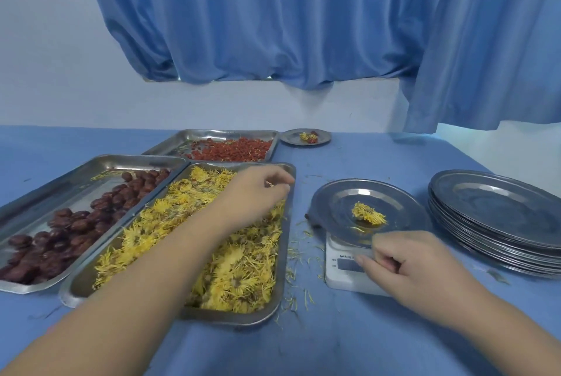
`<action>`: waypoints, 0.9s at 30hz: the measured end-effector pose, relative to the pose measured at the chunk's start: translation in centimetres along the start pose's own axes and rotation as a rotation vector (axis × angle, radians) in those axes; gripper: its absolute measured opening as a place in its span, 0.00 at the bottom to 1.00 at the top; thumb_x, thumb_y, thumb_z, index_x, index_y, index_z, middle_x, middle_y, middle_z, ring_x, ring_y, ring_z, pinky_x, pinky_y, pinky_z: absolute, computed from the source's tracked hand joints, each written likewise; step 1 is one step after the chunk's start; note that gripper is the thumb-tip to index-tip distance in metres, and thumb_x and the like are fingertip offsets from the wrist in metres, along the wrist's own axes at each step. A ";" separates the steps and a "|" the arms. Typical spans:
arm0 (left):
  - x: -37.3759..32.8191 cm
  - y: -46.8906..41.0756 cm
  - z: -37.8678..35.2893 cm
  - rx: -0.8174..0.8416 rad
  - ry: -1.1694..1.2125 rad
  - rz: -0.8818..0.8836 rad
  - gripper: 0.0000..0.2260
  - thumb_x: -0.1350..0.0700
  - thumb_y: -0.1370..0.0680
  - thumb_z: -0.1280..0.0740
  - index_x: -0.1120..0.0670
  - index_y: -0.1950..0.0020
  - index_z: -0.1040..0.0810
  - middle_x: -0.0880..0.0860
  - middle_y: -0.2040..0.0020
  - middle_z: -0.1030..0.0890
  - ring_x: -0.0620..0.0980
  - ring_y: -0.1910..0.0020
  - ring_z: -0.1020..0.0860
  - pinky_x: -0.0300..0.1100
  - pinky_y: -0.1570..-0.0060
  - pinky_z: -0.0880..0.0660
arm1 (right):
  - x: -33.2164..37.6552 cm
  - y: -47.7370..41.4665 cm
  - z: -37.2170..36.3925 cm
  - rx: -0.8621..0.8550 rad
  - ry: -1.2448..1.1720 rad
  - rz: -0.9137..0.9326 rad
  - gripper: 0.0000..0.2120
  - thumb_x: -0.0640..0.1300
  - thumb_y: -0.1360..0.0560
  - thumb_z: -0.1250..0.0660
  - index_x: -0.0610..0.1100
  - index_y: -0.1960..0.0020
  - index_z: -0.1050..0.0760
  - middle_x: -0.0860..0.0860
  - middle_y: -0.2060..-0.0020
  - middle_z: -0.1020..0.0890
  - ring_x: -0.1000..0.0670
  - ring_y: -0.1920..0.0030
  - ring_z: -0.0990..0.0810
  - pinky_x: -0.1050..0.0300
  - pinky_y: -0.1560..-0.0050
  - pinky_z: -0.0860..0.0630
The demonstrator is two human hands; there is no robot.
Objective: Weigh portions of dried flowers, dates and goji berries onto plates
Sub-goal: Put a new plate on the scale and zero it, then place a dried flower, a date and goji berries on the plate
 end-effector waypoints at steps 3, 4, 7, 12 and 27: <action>2.5 0.2 3.2 -0.071 -0.075 0.081 0.06 0.51 0.21 0.35 0.42 0.50 0.20 0.42 0.56 0.20 0.38 0.75 0.28 0.32 0.80 0.33 | 1.8 -2.2 -1.3 0.003 -0.047 0.005 0.25 0.48 0.27 0.31 0.50 0.71 0.46 0.53 0.77 0.37 0.52 0.72 0.37 0.55 0.72 0.38; 3.4 0.2 4.3 -0.096 -0.130 0.108 0.06 0.51 0.21 0.36 0.43 0.50 0.21 0.42 0.54 0.20 0.38 0.75 0.28 0.33 0.78 0.32 | 2.3 -2.8 -1.7 -0.005 -0.052 0.003 0.25 0.48 0.27 0.31 0.50 0.71 0.46 0.52 0.77 0.37 0.52 0.72 0.37 0.56 0.71 0.38; 6.4 0.2 8.0 -0.198 -0.263 0.216 0.07 0.52 0.20 0.38 0.48 0.50 0.20 0.48 0.55 0.18 0.40 0.73 0.30 0.36 0.70 0.30 | 3.1 -3.3 -2.7 -0.016 -0.028 0.003 0.26 0.48 0.27 0.31 0.51 0.71 0.47 0.54 0.78 0.39 0.52 0.72 0.36 0.55 0.72 0.37; 12.1 1.9 14.8 -0.500 -0.346 0.420 0.13 0.55 0.22 0.40 0.55 0.66 0.25 0.54 0.73 0.26 0.51 0.74 0.31 0.38 0.74 0.35 | 2.7 -1.8 -3.1 -0.004 0.029 0.003 0.27 0.48 0.28 0.30 0.52 0.71 0.48 0.56 0.78 0.41 0.55 0.74 0.39 0.57 0.74 0.38; 19.0 0.7 15.9 0.014 -0.641 0.477 0.24 0.70 0.25 0.42 0.53 0.35 0.21 0.57 0.37 0.21 0.56 0.42 0.23 0.47 0.44 0.26 | 3.0 -1.7 -3.0 -0.032 -0.019 -0.013 0.25 0.50 0.28 0.31 0.52 0.71 0.47 0.55 0.77 0.39 0.56 0.74 0.40 0.62 0.72 0.40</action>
Point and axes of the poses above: each hand's wrist, its own y-axis away from the middle knuckle, its own z-axis out of the back of the hand, x = y × z, the point moved 1 cm from there along -y, towards the middle knuckle
